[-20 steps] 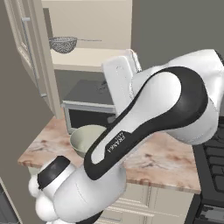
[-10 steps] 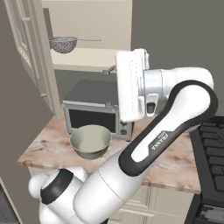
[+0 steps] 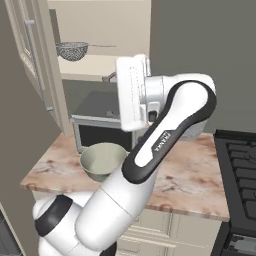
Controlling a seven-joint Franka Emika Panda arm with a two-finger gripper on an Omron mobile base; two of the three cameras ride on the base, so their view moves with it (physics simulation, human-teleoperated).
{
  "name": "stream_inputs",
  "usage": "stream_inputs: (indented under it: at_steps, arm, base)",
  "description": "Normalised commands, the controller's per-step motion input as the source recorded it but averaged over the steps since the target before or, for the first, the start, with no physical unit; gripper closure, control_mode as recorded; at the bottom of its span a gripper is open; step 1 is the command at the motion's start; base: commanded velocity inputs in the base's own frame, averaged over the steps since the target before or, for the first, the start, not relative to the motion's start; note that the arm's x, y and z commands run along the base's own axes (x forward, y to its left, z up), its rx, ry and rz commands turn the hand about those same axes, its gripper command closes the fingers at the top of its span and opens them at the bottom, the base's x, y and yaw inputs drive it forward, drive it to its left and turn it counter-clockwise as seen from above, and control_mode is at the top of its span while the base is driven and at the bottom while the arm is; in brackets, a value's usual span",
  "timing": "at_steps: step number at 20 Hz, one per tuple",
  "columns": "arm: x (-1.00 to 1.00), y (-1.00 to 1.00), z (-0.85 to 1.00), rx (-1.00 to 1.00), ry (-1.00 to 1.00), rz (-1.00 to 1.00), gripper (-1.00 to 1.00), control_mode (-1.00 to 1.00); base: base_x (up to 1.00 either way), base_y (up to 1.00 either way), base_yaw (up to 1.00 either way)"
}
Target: Open the cabinet and setup a tea strainer by placing it in the bowl upright.
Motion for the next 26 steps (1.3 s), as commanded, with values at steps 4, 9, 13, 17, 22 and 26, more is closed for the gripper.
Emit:
stream_inputs:
  at_steps: [4,9,13,17,22,26]
  arm:
    - [0.36,0.18,-0.01,0.00,-0.04,0.00,-1.00,-1.00]
    - [0.02,0.44,0.00,0.00,-0.09,0.04,-1.00,-1.00]
    - [0.00,0.46,0.00,0.00,-0.11,0.03,-1.00,-1.00]
    - [0.01,0.51,0.00,0.00,-0.06,0.00,-1.00,-1.00]
    - [0.05,0.52,0.01,0.01,0.00,0.00,-1.00,-1.00]
    - [0.00,0.59,0.15,0.07,-0.01,0.03,-1.00,-1.00]
  base:
    - [0.00,0.00,0.00]
    - [0.00,0.00,0.00]
    - [0.00,0.00,0.00]
    - [0.00,0.00,0.00]
    - [0.00,0.00,0.00]
    - [0.00,0.00,0.00]
